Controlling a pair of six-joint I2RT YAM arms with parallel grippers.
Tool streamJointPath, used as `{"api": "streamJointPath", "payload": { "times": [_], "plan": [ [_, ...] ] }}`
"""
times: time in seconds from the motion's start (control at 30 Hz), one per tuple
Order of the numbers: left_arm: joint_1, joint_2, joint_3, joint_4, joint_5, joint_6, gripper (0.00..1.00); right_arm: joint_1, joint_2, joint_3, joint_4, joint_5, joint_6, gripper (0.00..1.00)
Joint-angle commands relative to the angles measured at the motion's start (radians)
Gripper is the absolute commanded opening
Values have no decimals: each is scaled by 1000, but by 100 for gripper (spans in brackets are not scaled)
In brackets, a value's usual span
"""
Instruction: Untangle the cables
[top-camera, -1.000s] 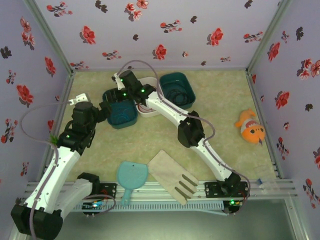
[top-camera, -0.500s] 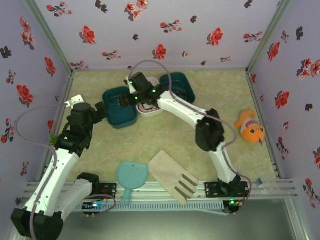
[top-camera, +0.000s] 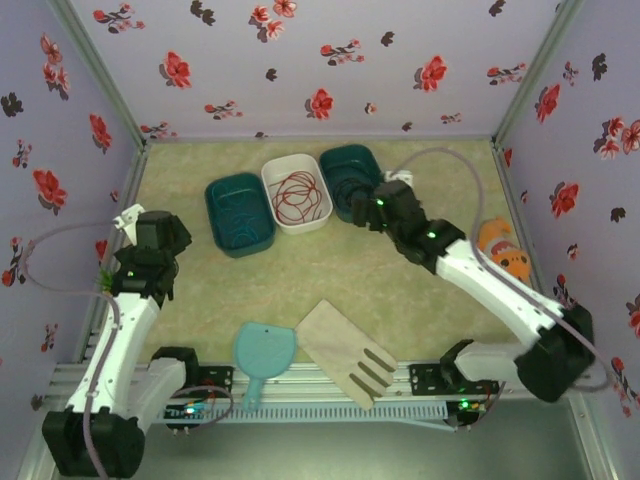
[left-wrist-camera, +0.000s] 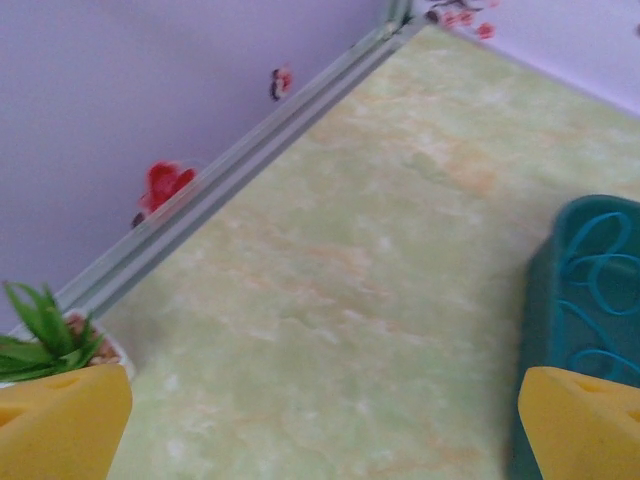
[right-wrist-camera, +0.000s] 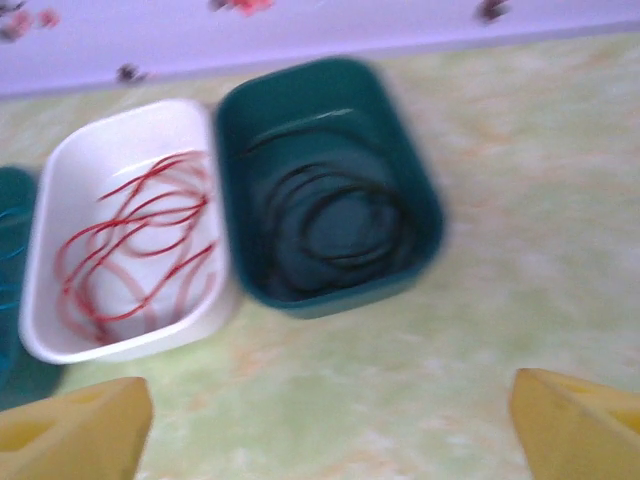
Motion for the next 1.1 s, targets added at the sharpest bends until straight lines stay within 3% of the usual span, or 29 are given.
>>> {"api": "streamJointPath", "payload": {
  "times": [0.0,0.27,0.47,0.73,0.9,1.07],
  "plan": [
    [40,30,-35,-18,-44,6,100,-46,-122,-89,-14,194,19,99],
    [79,143,-136,207,-48,37,100,-255,-204,-201,-49,239,45,99],
    [87,225,-207,465,-25,194,100,-346,-203,-294,70,301,-6,99],
    [109,194,-421,1023,238,407,100,-431,-179,-435,355,311,-141,99],
    [142,208,-492,1172,379,423,99,-448,-182,-526,553,310,-245,99],
    [172,281,-536,1318,479,419,100,-478,-165,-552,616,284,-254,99]
  ]
}}
